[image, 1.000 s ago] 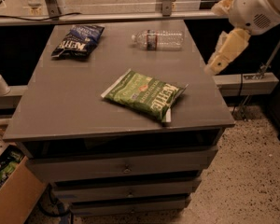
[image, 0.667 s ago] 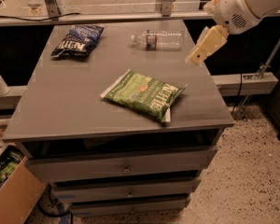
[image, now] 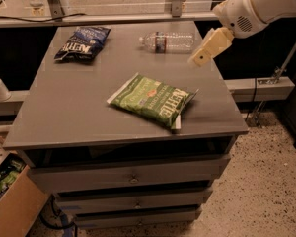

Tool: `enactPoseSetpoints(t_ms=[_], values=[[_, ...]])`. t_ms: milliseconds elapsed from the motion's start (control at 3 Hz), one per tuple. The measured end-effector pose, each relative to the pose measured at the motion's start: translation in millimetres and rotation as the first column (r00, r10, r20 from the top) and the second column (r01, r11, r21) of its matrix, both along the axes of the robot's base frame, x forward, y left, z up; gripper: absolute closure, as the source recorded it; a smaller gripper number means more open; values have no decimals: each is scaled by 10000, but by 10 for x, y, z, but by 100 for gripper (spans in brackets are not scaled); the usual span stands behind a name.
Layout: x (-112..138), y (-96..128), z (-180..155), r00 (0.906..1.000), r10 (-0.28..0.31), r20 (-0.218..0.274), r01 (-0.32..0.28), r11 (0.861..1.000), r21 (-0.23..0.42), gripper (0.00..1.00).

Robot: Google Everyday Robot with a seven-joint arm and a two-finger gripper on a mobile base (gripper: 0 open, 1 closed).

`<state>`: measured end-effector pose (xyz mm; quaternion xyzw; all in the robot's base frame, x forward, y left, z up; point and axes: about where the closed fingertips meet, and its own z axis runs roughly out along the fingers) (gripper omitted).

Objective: Pick water bottle

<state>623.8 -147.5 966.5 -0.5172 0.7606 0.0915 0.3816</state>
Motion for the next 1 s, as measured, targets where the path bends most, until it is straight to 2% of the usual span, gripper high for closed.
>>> enactPoseSetpoints(t_ms=[333, 667, 1000], values=[[233, 181, -125, 9976, -679, -122, 688, 9930, 960, 0], [613, 375, -230, 9950, -967, 253, 911, 9814, 1688, 0], [950, 502, -389, 9939, -933, 595, 820, 9819, 1705, 0]])
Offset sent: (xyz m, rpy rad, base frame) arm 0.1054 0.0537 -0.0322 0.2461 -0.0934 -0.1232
